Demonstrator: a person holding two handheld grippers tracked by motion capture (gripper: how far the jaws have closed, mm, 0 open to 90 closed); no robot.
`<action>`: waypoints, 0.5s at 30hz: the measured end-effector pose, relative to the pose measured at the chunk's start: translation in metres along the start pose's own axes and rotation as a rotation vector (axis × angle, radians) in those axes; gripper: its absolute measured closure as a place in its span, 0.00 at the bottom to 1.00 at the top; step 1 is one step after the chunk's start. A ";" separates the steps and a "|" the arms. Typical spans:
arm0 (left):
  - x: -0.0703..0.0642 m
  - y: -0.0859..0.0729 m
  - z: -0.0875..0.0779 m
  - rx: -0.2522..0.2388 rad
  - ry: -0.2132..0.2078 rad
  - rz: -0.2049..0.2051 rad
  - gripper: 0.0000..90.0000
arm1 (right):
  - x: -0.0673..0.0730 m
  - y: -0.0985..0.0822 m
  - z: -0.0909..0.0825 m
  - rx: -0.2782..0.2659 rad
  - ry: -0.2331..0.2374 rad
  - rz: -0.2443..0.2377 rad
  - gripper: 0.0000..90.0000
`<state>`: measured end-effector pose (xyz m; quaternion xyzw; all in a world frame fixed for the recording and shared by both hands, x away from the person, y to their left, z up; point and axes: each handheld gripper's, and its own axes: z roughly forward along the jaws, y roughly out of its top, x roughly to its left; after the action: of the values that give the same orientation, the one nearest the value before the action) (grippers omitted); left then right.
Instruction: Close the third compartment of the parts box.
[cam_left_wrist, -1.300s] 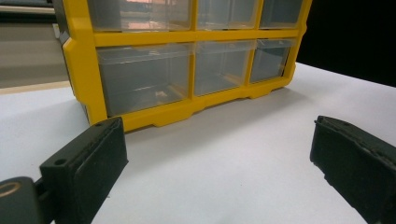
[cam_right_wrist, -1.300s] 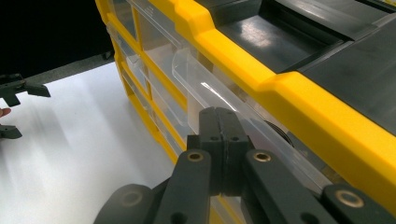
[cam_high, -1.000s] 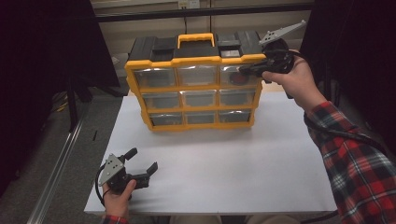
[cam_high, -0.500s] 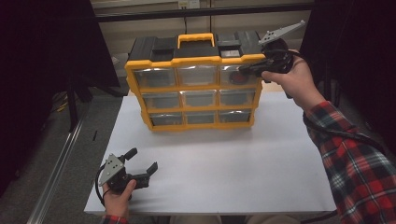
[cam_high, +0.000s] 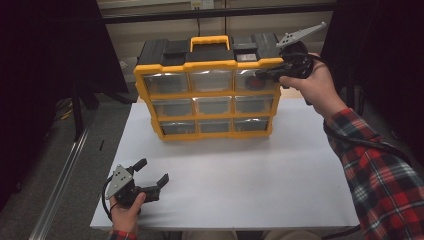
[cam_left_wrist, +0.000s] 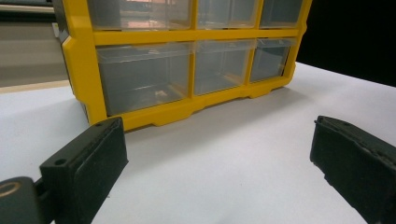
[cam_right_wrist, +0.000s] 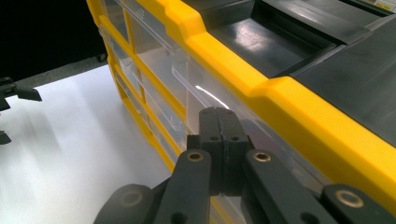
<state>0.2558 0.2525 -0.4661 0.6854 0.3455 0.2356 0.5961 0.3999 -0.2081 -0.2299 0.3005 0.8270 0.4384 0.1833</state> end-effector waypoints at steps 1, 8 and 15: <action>0.000 0.000 0.000 0.001 -0.001 0.002 0.04 | 0.000 0.000 0.000 -0.001 -0.001 0.002 1.00; 0.000 0.000 0.000 -0.001 -0.002 -0.001 0.04 | 0.000 -0.001 0.001 -0.004 -0.003 0.005 1.00; -0.001 0.000 0.001 -0.008 -0.004 -0.005 0.04 | 0.000 -0.001 0.002 -0.006 -0.007 0.005 1.00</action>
<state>0.2558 0.2516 -0.4659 0.6826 0.3449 0.2341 0.6002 0.4008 -0.2078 -0.2322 0.3036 0.8242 0.4403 0.1860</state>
